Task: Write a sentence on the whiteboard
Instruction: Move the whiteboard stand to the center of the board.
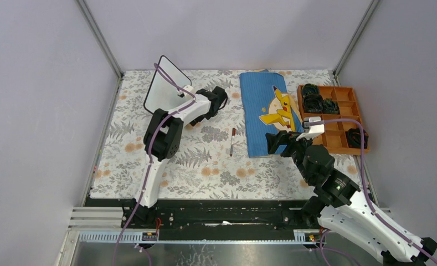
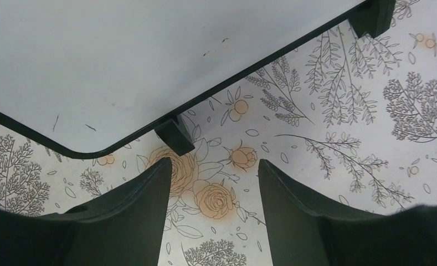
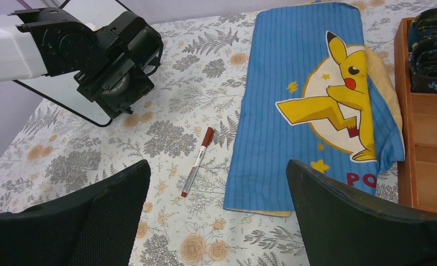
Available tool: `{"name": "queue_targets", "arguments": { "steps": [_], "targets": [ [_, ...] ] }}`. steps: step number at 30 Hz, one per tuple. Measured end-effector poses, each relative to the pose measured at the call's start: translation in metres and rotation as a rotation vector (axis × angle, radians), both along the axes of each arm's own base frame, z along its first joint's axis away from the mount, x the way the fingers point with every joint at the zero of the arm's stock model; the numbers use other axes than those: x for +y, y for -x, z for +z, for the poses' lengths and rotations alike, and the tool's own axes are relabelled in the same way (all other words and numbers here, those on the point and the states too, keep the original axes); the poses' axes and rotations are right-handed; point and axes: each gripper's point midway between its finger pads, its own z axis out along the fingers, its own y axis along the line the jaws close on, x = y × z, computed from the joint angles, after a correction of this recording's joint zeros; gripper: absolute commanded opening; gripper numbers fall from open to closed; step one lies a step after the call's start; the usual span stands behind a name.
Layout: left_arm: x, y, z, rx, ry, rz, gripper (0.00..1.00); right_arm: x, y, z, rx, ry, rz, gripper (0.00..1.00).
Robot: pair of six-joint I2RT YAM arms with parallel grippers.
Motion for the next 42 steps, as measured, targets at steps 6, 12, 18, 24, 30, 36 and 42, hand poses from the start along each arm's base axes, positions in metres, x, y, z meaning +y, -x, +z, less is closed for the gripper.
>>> {"name": "queue_targets", "arguments": {
  "steps": [6, 12, 18, 24, 30, 36, 42],
  "targets": [
    [0.005, 0.001, -0.011, 0.023, -0.021, 0.007, 0.63, -0.001, 0.0, 0.0, -0.005, 0.014, 0.002, 1.0],
    [0.012, 0.0, -0.014, 0.029, -0.038, 0.018, 0.63, -0.001, -0.001, -0.001, -0.004, 0.027, 0.003, 1.0],
    [0.017, -0.001, -0.014, 0.029, -0.039, 0.029, 0.63, -0.001, -0.001, -0.002, -0.003, 0.035, 0.003, 1.0],
    [0.022, -0.001, -0.016, 0.037, -0.044, 0.037, 0.6, -0.002, -0.002, -0.003, -0.004, 0.04, -0.003, 1.0],
    [0.024, 0.0, -0.017, 0.053, -0.054, 0.033, 0.56, -0.003, -0.003, -0.003, -0.004, 0.043, -0.013, 1.0],
    [0.026, 0.001, -0.018, 0.065, -0.065, 0.03, 0.52, -0.004, -0.003, -0.003, -0.005, 0.046, -0.014, 1.0],
    [0.032, 0.0, -0.019, 0.069, -0.07, 0.038, 0.51, -0.004, -0.003, -0.003, -0.006, 0.046, -0.019, 1.0]
  ]
}}
